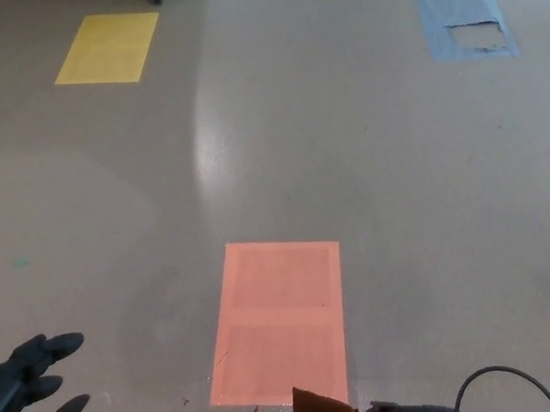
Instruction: An air pump is kept on top of a storage box on the floor and the robot uses its right hand to press down on the handle of the pump to compress it
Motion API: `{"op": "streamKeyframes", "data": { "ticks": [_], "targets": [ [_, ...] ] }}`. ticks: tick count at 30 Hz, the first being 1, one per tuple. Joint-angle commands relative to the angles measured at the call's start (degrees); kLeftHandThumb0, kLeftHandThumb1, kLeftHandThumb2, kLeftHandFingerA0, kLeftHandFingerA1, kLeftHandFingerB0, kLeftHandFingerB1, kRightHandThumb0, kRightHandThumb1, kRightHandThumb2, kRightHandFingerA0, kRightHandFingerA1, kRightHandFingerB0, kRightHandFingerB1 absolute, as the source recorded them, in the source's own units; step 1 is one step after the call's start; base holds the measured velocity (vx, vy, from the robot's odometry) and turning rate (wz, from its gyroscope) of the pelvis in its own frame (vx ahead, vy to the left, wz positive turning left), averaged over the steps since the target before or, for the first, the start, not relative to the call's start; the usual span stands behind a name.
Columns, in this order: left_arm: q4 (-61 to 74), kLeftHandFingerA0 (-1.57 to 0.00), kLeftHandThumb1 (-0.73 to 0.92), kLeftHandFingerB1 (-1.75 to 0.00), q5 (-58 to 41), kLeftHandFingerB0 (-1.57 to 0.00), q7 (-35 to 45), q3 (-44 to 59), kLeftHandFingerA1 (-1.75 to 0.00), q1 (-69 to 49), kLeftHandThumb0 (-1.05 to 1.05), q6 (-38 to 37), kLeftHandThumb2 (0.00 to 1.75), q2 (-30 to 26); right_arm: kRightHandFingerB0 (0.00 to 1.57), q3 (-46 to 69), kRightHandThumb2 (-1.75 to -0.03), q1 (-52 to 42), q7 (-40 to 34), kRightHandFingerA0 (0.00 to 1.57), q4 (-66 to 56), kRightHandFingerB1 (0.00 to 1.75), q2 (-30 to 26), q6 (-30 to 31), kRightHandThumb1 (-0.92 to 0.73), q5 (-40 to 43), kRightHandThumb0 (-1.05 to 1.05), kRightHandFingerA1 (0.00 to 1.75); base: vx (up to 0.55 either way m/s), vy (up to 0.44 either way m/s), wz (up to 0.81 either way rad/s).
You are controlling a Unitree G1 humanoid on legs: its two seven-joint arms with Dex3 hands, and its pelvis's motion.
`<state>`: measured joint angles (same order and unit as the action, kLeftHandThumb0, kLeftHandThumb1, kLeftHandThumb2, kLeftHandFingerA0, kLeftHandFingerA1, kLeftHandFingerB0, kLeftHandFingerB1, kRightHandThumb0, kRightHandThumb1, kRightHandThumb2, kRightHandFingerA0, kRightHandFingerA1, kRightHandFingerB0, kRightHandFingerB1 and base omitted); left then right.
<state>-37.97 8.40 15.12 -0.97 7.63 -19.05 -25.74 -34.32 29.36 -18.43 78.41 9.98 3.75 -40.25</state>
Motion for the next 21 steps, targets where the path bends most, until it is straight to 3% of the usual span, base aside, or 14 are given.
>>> {"op": "streamKeyframes", "data": {
  "ticks": [1,3,4,5,6,13,16,17,20,21],
  "targets": [
    [-0.7,-0.27,0.84,-0.29,0.1,-0.19,0.8,0.0,-0.35,0.9,-0.62,2.1,0.64,-1.0,0.00,1.4,-0.82,3.0,3.4,0.00,-0.2,0.13,-1.4,0.2,-0.44,1.3,-0.69,0.13,0.00,0.000,0.00],
    [-1.3,-0.28,0.84,-0.29,-0.2,-0.20,0.8,0.3,-0.35,1.1,-0.61,1.5,0.64,-1.2,0.00,2.0,-0.82,4.0,3.9,0.00,-0.6,0.08,-2.1,-0.6,-0.45,1.6,-0.73,0.07,0.00,0.000,0.00],
    [-1.7,-0.22,0.71,-0.40,-0.1,-0.17,0.8,0.3,-0.44,1.1,-0.65,1.1,0.87,-1.4,0.00,2.5,-0.83,4.5,4.0,0.00,-1.0,0.00,-2.5,-1.2,-0.49,1.9,-0.80,0.00,0.00,0.000,0.00],
    [-2.0,-0.22,0.71,-0.40,-0.1,-0.17,0.8,0.3,-0.44,1.1,-0.65,0.9,0.87,-1.5,0.00,2.8,-0.83,4.8,4.1,0.00,-1.2,0.00,-2.8,-1.5,-0.49,2.2,-0.80,0.00,0.00,0.000,0.00],
    [-2.6,-0.27,0.83,-0.29,-0.1,-0.20,1.0,0.3,-0.35,1.2,-0.61,0.5,0.64,-1.7,0.00,3.8,-0.82,5.5,3.7,0.00,-2.1,0.00,-3.7,-2.9,-0.46,2.9,-0.81,0.00,0.00,0.000,0.00],
    [-3.2,-0.26,0.82,-0.28,0.1,-0.19,1.6,-0.1,-0.34,1.8,-0.61,1.2,0.64,-2.3,0.00,7.7,-0.88,7.3,3.8,0.00,-10.4,0.00,-9.5,-11.0,-0.51,5.5,-0.89,0.00,0.00,0.000,0.00],
    [-3.2,-0.26,0.83,-0.28,0.9,-0.18,1.3,-0.6,-0.34,2.0,-0.61,1.6,0.64,-2.7,0.00,10.6,-0.85,5.2,6.5,0.00,-21.3,0.00,-12.9,-15.4,-0.50,8.3,-0.87,0.00,0.00,0.000,0.00],
    [-3.9,-0.20,0.69,-0.39,0.8,-0.16,1.2,-0.5,-0.43,2.3,-0.66,1.2,0.86,-2.6,0.00,11.4,-0.84,4.0,8.2,0.00,-27.0,0.00,-14.2,-16.0,-0.50,9.2,-0.86,0.00,0.00,0.000,0.00],
    [-4.6,-0.20,0.69,-0.39,0.7,-0.15,1.0,-0.4,-0.42,2.7,-0.66,1.2,0.86,-2.6,0.00,13.7,-0.84,-0.2,14.2,0.00,-44.4,0.00,-17.7,-15.2,-0.50,12.2,-0.85,0.00,0.00,0.000,0.00],
    [-4.6,-0.27,0.81,-0.29,0.6,-0.18,0.9,-0.3,-0.34,2.7,-0.60,1.3,0.64,-2.7,0.00,14.1,-0.78,-1.1,15.4,0.00,-48.1,0.00,-18.5,-15.3,-0.47,12.9,-0.82,0.00,0.00,0.000,0.00]
  ]
}}
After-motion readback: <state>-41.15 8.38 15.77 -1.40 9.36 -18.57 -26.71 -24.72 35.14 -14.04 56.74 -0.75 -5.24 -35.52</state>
